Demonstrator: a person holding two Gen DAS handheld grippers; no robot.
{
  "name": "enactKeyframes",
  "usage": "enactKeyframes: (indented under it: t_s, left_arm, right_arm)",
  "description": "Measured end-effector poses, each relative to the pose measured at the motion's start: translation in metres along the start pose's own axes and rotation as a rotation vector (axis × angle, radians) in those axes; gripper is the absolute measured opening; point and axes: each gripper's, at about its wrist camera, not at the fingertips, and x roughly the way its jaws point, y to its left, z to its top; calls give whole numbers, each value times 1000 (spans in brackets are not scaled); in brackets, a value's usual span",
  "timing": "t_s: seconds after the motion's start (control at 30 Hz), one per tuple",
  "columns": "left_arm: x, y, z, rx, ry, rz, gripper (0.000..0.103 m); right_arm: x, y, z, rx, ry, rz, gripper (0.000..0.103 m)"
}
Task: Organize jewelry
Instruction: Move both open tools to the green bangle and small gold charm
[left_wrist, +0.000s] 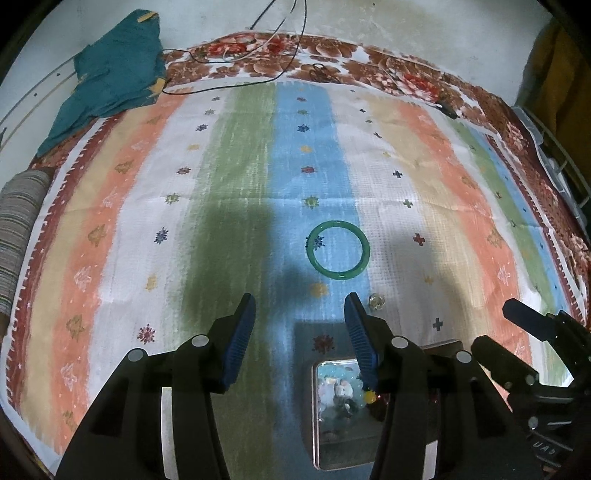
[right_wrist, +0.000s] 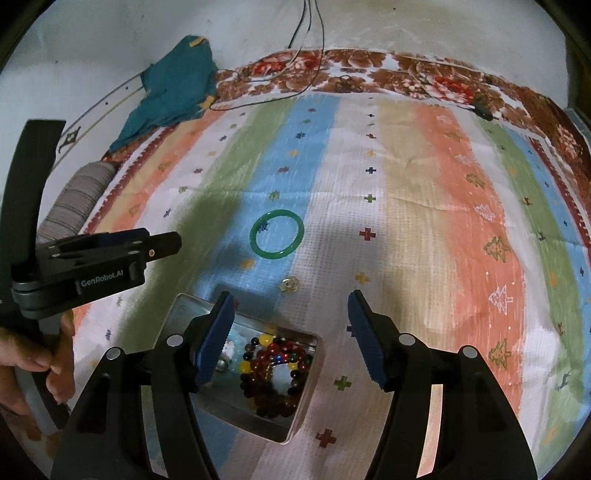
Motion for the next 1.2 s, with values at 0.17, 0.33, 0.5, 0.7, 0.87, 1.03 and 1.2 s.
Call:
enactKeyframes:
  t_s: [0.17,0.33,0.5,0.7,0.87,1.03,1.2]
  left_arm:
    - [7,-3,4,12,7,1,52]
    - [19,4,10,-45,48,-51,53]
    - [29,2,15,-23,58,-32,53]
    - [41,-7,19,15,80,-28,54]
    - [52,-12,26,35,95,-22,54]
    - [67,-11,30,36,129,-18,54]
    - [82,-4,35,12,162,-17,54]
  right_arm:
    - [9,3,5,-14,18,-5,64]
    - [21,-2,8,-9,49,-7,64]
    - [32,-7,11,-3,78,-8,64]
    - [39,-8,14,2,100,-26,64]
    - [50,-10,16,3,141,-23,64]
    - [59,-10,19,-5,165,-16,64]
    - [75,-10,24,-11,208,-10,64]
